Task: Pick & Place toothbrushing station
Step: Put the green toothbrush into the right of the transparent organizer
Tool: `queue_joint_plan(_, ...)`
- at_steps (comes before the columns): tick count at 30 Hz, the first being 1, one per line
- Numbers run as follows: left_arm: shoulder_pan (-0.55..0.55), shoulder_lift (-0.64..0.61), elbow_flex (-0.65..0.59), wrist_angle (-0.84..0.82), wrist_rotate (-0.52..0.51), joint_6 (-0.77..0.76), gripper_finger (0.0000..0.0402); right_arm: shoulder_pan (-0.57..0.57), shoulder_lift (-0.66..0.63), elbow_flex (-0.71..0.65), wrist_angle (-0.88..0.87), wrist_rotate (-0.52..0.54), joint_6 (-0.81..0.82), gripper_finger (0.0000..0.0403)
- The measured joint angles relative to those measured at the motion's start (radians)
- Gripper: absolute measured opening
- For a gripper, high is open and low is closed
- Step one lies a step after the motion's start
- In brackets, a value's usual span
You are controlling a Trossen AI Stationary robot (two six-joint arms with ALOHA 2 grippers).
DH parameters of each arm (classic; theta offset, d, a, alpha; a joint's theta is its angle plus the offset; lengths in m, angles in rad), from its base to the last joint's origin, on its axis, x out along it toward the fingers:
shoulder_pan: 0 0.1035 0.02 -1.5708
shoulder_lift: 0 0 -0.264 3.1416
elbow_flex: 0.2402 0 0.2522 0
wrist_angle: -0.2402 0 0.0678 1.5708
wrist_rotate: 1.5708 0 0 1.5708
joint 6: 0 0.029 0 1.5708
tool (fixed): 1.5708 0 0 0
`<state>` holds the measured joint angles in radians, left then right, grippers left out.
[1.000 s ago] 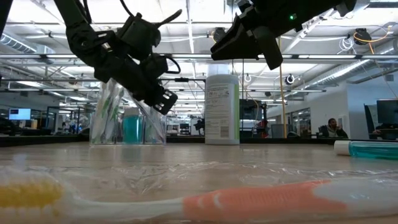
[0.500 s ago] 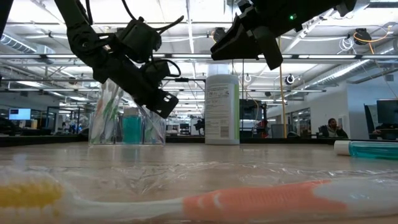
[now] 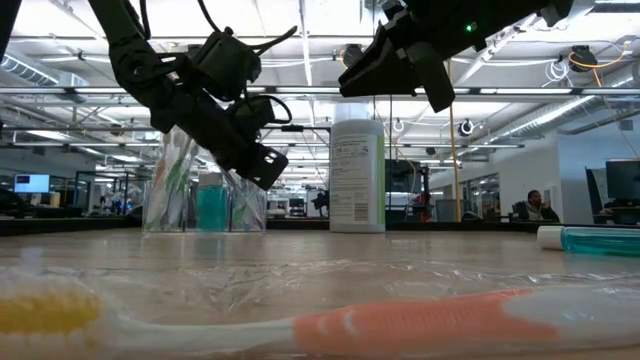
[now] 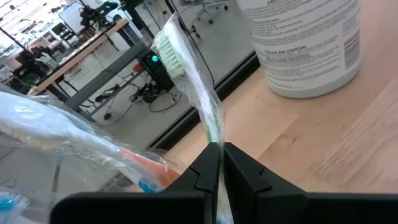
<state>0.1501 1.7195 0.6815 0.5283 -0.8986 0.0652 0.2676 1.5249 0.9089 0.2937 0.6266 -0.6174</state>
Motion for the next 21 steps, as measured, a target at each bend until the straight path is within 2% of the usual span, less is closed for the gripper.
queue_joint_plan(6, 0.004, 0.0, 0.015, -0.069, 0.013, -0.021, 0.0075, 0.0, 0.0, 0.0, 0.0, 0.0, 0.0, 0.0109)
queue_joint_plan(13, -0.007, 0.0, 0.016, -0.048, 0.016, -0.046, 0.0141, 0.0, 0.0, 0.0, 0.0, 0.0, 0.0, 0.0109)
queue_joint_plan(21, -0.035, -0.059, 0.044, -0.054, -0.016, -0.045, 0.0165, 0.0, 0.0, 0.0, -0.003, 0.0, 0.0, 0.0109)
